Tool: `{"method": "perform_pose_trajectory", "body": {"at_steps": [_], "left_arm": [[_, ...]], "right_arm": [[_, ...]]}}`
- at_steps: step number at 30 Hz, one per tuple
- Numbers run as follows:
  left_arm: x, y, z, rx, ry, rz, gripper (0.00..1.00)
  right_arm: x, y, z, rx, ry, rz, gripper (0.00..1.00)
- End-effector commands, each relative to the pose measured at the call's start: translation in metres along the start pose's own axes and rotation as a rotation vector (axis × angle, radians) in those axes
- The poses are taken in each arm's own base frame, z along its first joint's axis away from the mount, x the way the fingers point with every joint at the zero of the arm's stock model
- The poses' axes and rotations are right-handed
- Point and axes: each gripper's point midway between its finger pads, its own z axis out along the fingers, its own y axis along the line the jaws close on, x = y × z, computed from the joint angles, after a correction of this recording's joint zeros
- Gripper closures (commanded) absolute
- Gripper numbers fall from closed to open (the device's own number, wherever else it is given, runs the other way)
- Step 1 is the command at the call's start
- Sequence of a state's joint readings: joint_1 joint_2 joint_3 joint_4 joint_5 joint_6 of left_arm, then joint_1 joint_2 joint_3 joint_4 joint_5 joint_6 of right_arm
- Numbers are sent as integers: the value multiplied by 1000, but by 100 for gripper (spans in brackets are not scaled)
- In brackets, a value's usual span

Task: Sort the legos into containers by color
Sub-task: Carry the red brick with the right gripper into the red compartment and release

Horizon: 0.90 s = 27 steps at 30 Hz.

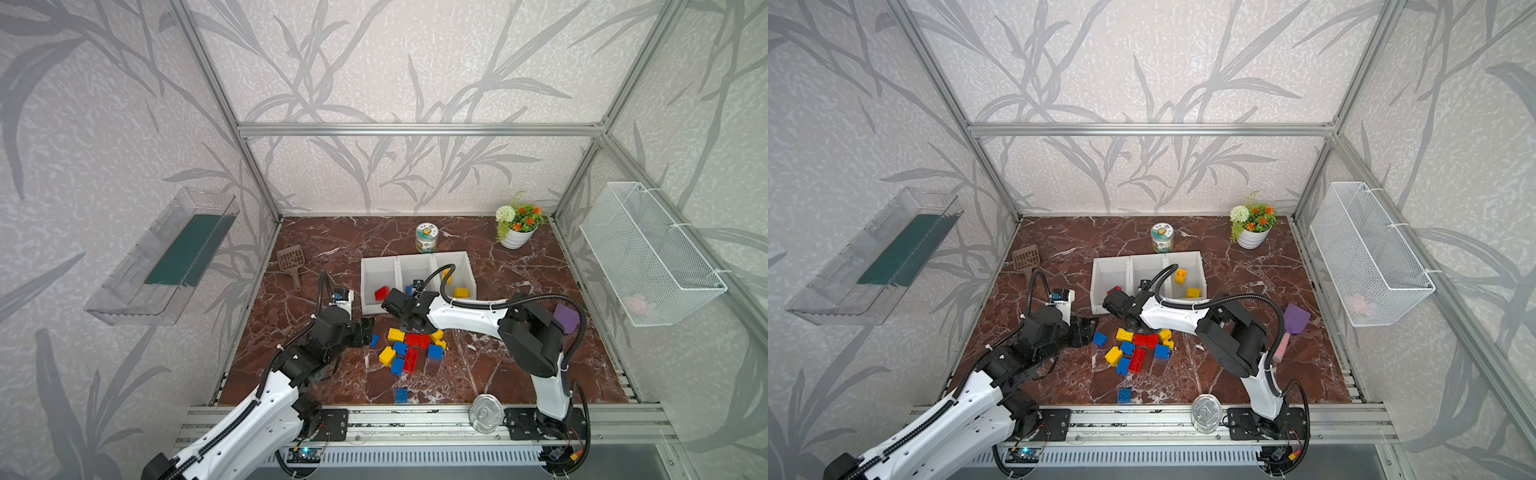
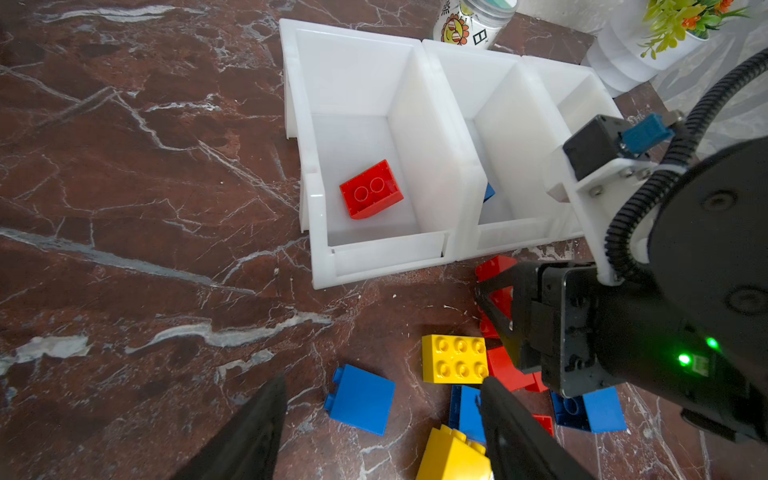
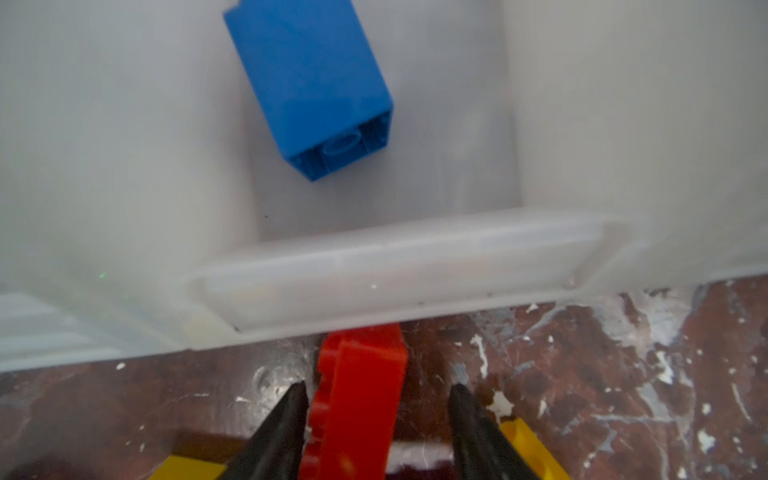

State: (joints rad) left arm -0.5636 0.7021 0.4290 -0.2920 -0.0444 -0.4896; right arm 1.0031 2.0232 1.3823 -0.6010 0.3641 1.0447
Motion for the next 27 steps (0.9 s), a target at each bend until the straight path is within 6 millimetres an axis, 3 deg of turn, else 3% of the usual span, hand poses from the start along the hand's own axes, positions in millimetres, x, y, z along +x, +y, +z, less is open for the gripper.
{"method": "perform_pose_trajectory", "body": {"at_steps": [1, 7, 19, 23, 27], "left_arm": [[2, -2, 1, 14, 0, -6, 25], [1, -2, 0, 14, -7, -5, 25], [-3, 3, -5, -13, -27, -6, 25], [-5, 10, -8, -55, -41, -9, 25], [-7, 14, -12, -68, -59, -21, 24]], "right_arm": [[0, -6, -1, 7, -1, 21, 53], [2, -10, -3, -2, -1, 15, 70], [18, -23, -23, -25, 36, -24, 82], [29, -20, -45, -49, 34, -104, 82], [20, -1, -72, -131, 7, -190, 83]]}}
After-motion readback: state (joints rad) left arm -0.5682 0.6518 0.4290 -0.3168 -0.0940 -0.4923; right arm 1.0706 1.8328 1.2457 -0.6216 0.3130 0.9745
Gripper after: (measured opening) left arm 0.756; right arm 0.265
